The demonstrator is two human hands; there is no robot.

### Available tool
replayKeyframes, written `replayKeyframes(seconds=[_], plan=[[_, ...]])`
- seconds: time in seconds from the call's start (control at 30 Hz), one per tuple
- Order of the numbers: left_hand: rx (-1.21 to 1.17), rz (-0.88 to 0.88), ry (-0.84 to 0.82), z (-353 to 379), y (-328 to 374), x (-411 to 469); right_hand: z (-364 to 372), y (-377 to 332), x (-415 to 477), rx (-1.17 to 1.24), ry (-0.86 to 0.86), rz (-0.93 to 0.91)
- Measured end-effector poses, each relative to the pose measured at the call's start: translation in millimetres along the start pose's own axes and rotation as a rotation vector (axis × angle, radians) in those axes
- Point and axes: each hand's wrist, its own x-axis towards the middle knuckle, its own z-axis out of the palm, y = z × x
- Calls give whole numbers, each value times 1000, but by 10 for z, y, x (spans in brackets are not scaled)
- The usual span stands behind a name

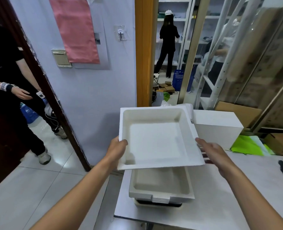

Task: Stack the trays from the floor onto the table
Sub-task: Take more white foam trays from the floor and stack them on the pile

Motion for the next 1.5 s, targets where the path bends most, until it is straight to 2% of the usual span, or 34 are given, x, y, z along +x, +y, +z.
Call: replayKeyframes(seconds=[0.2,0.33,0.47,0.57,0.67,0.73,0.87,1.03,1.2,1.33,1.4,1.5], plan=[[108,19,-135,-30,80,7,-88,-233,183,-61,2,-48],[115,33,-142,-19,98,-30,-44,-152,197,-107,13,4],[104,26,-144,-72,137,-38,-3,-73,162,-50,46,30],[-73,3,-135,-109,168,-20,7,-12,132,25,65,50],[-314,-35,-29,-79,124,13,19,93,98,121,93,62],[-385,-65,57,-21,80,-3,33,175,80,178,110,85],[-329,-91,159,155,-66,-101,109,276,-16,267,91,123],[-302,-21,22,538,-283,-324,363,323,-204,418,12,168],[-145,21,63,830,-383,-538,584,379,-369,550,-82,193],[-177,56,67,740,-281,-538,600,394,-429,529,-85,134],[-199,84,55,620,-176,-469,570,378,-416,451,-31,97],[-169,71,29,411,-9,-389,462,400,-303,356,153,67]])
